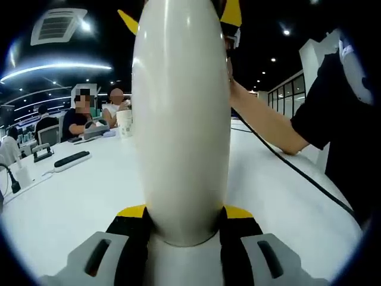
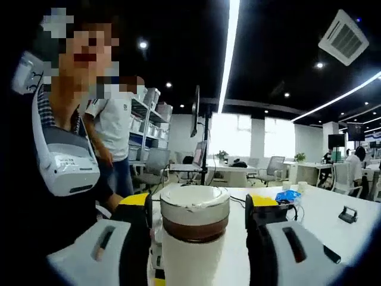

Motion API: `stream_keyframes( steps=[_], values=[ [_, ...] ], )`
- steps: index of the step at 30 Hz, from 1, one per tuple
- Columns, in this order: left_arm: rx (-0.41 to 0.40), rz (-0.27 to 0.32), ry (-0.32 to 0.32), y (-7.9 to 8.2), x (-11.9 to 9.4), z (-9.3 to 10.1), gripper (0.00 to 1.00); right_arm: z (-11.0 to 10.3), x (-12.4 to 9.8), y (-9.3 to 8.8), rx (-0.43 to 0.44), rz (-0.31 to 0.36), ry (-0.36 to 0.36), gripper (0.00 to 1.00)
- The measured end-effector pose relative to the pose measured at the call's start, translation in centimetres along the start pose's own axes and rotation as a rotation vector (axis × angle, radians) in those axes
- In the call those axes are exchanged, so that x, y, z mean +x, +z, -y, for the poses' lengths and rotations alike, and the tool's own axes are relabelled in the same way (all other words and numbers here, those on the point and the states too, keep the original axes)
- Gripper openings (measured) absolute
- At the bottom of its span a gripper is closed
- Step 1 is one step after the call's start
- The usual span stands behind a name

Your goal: Grasp the water cup twist off the cup lid place the cup lid on the table

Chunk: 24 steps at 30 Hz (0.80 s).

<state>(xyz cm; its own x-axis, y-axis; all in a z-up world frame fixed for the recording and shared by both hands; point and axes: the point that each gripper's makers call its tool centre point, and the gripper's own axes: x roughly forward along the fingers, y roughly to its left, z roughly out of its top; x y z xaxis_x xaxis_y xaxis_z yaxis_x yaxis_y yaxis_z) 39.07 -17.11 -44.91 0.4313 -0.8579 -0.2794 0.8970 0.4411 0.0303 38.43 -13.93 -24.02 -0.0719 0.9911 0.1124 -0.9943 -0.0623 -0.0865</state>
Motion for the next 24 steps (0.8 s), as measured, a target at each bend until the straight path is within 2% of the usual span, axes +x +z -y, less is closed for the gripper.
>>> stream_keyframes(
  steps=[5,7,8,10,12,14,15,16,18,21,22,24],
  values=[
    [0.001,0.0,0.001,0.0,0.0,0.0,0.48,1.4,-1.0,2.7,0.052,0.12,-0.252,0.62],
    [0.001,-0.001,0.001,0.0,0.0,0.1,0.47,1.5,-1.0,2.8,0.067,0.126,-0.316,0.58],
    [0.001,-0.001,0.002,0.0,0.0,0.1,0.47,1.4,-0.9,2.8,0.052,0.107,-0.352,0.55],
    [0.001,-0.001,0.003,0.0,0.0,0.1,0.47,0.9,-0.5,3.3,0.031,0.108,-0.357,0.54],
    [0.001,-0.001,0.003,-0.1,0.0,0.1,0.47,0.8,0.1,3.2,0.02,0.07,-0.374,0.55],
    [0.001,-0.001,0.004,-0.1,0.0,0.1,0.47,0.6,0.5,2.5,-0.042,0.01,-0.394,0.55],
    [0.001,-0.001,0.004,-0.1,0.0,0.1,0.47,0.6,0.8,1.8,-0.107,-0.041,-0.41,0.56],
    [0.001,-0.001,0.004,-0.1,0.0,0.1,0.47,0.6,0.9,1.6,-0.149,-0.054,-0.42,0.58],
    [0.001,-0.001,0.004,-0.1,0.0,0.0,0.47,0.5,1.3,1.2,-0.116,-0.054,-0.418,0.59],
    [0.001,-0.001,0.004,-0.1,-0.1,0.0,0.47,1.0,1.3,0.6,-0.083,-0.06,-0.431,0.57],
    [0.001,-0.002,0.004,-0.1,-0.1,0.0,0.47,1.1,1.2,0.4,-0.079,-0.066,-0.432,0.53],
    [0.001,-0.002,0.005,-0.1,-0.1,0.0,0.47,1.1,1.2,0.2,-0.039,-0.048,-0.424,0.52]
  ],
)
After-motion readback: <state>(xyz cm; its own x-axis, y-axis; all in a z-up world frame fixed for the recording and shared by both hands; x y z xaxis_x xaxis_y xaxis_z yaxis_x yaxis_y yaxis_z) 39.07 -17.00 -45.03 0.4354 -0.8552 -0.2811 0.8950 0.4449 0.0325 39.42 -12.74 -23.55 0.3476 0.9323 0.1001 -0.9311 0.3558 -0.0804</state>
